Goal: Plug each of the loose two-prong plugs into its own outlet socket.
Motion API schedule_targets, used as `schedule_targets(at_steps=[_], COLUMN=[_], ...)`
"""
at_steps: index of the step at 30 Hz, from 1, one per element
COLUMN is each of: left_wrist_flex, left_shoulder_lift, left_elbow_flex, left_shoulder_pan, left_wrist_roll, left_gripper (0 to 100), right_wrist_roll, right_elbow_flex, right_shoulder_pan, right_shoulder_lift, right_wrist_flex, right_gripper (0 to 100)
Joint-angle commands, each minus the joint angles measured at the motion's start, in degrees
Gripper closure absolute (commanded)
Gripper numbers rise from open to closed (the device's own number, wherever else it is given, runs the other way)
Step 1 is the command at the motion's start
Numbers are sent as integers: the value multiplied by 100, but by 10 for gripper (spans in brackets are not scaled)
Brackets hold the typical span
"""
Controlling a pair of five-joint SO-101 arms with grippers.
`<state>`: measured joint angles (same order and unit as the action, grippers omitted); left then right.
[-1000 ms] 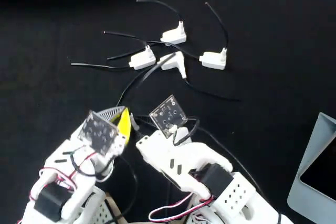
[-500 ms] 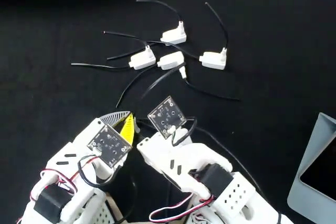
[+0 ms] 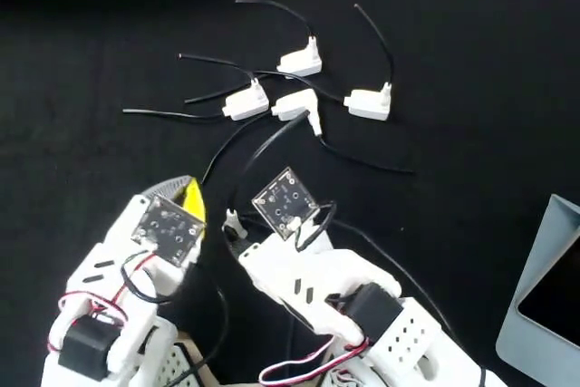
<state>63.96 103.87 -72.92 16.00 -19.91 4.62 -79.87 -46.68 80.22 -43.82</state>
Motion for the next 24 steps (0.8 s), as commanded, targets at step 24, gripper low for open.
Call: schedule_targets(at_steps=[24], left_wrist_flex=[598], left_shoulder_lift=[18], left_elbow_flex=[-101], left_shoulder_pan=[1648], left_wrist_roll=[-1266], left_gripper=[971], right_wrist_roll=[-9], right_elbow_flex=[462], right_shoulder_pan=[-44], right_shoulder_lift=[84], right_wrist_flex=[-448], right_gripper=[986])
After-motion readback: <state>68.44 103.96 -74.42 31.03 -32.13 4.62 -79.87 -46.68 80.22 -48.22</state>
